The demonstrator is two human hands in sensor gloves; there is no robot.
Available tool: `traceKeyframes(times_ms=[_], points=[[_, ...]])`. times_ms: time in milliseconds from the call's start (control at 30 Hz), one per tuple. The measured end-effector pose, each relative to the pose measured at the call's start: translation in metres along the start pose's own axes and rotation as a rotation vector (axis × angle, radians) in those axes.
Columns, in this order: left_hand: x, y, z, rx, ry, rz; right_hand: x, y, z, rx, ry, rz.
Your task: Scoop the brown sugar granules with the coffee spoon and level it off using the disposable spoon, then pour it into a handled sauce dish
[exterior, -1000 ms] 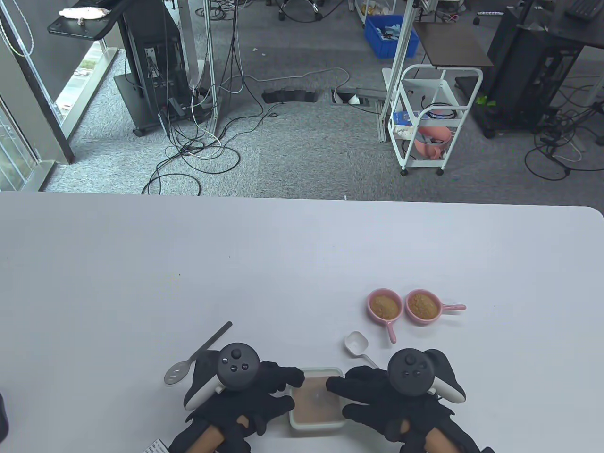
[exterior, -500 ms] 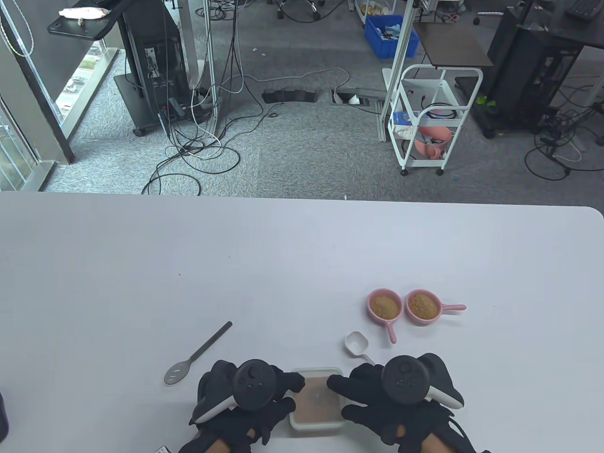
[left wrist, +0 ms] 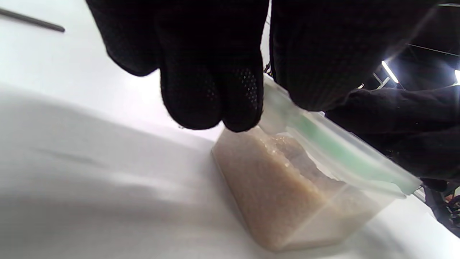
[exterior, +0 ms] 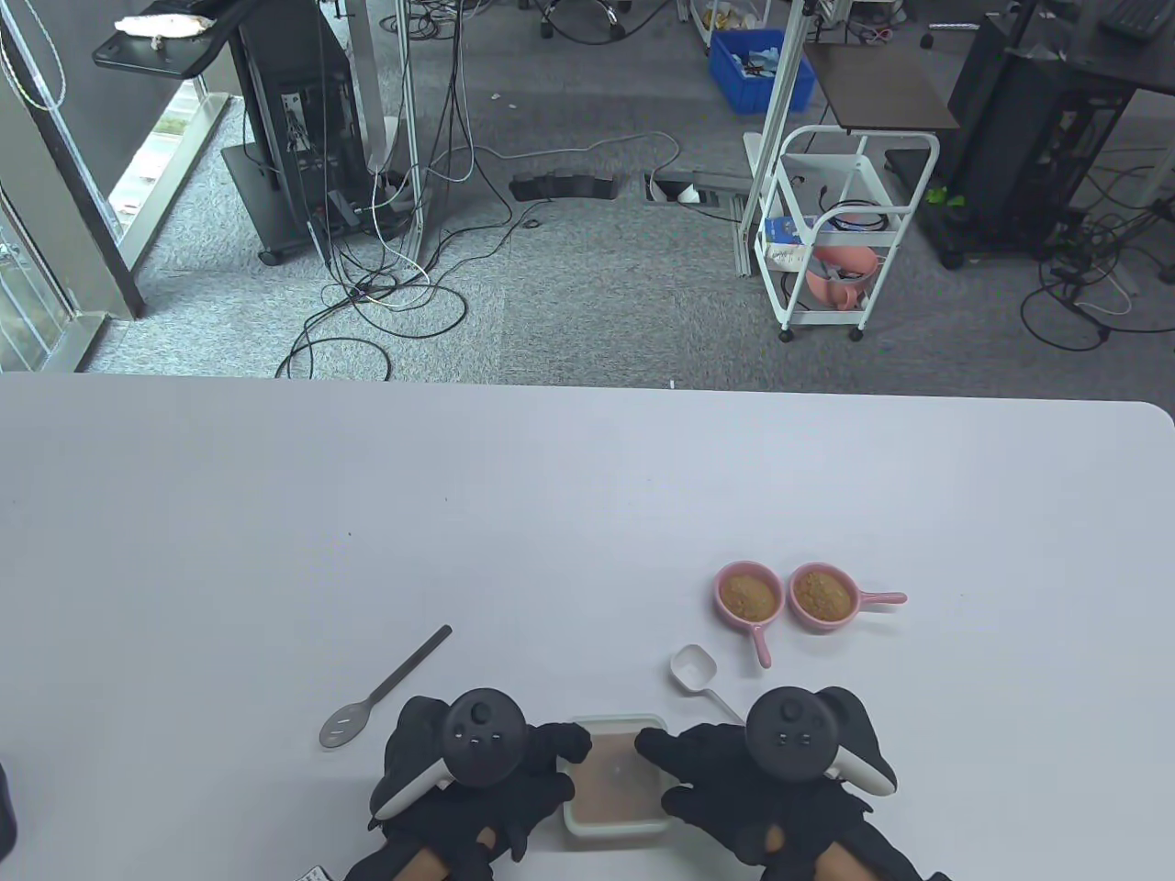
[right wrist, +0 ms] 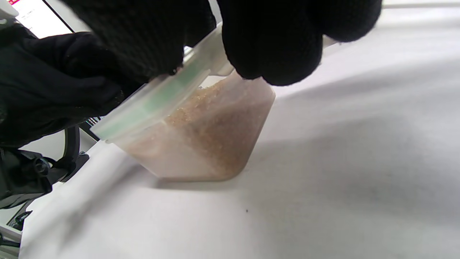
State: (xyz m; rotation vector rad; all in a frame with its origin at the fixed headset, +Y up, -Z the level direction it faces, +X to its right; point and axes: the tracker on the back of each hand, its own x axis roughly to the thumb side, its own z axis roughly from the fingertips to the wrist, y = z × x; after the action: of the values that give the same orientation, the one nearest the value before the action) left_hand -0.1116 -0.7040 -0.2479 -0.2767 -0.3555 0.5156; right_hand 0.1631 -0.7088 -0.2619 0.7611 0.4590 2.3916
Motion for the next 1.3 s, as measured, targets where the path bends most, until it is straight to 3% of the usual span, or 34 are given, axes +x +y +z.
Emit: traceKeyframes(times_ms=[400, 500, 667, 800, 967, 1300], points=[[-0.003, 0.001, -0.002, -0.008, -0.005, -0.001, 0.001, 0.000, 0.001, 0.013, 0.009, -0.010], [-0.001, 0.010, 0.002, -0.006, -0.033, -0.034, 0.000, -0.006, 0.006, 0.038, 0.035, -0.007], [0.001, 0.035, 0.016, 0.131, -0.090, -0.025, -0.002, -0.036, 0.022, -0.132, 0.007, -0.054], [0.000, 0.040, 0.019, 0.137, -0.149, -0.046, -0.012, -0.052, 0.033, -0.230, -0.002, -0.052], [-0.003, 0.032, 0.015, 0.076, -0.180, -0.107, -0.022, -0.052, 0.032, -0.187, 0.000, -0.056], [-0.008, 0.015, 0.007, -0.076, -0.216, -0.105, -0.022, -0.030, 0.017, -0.042, -0.005, -0.013]])
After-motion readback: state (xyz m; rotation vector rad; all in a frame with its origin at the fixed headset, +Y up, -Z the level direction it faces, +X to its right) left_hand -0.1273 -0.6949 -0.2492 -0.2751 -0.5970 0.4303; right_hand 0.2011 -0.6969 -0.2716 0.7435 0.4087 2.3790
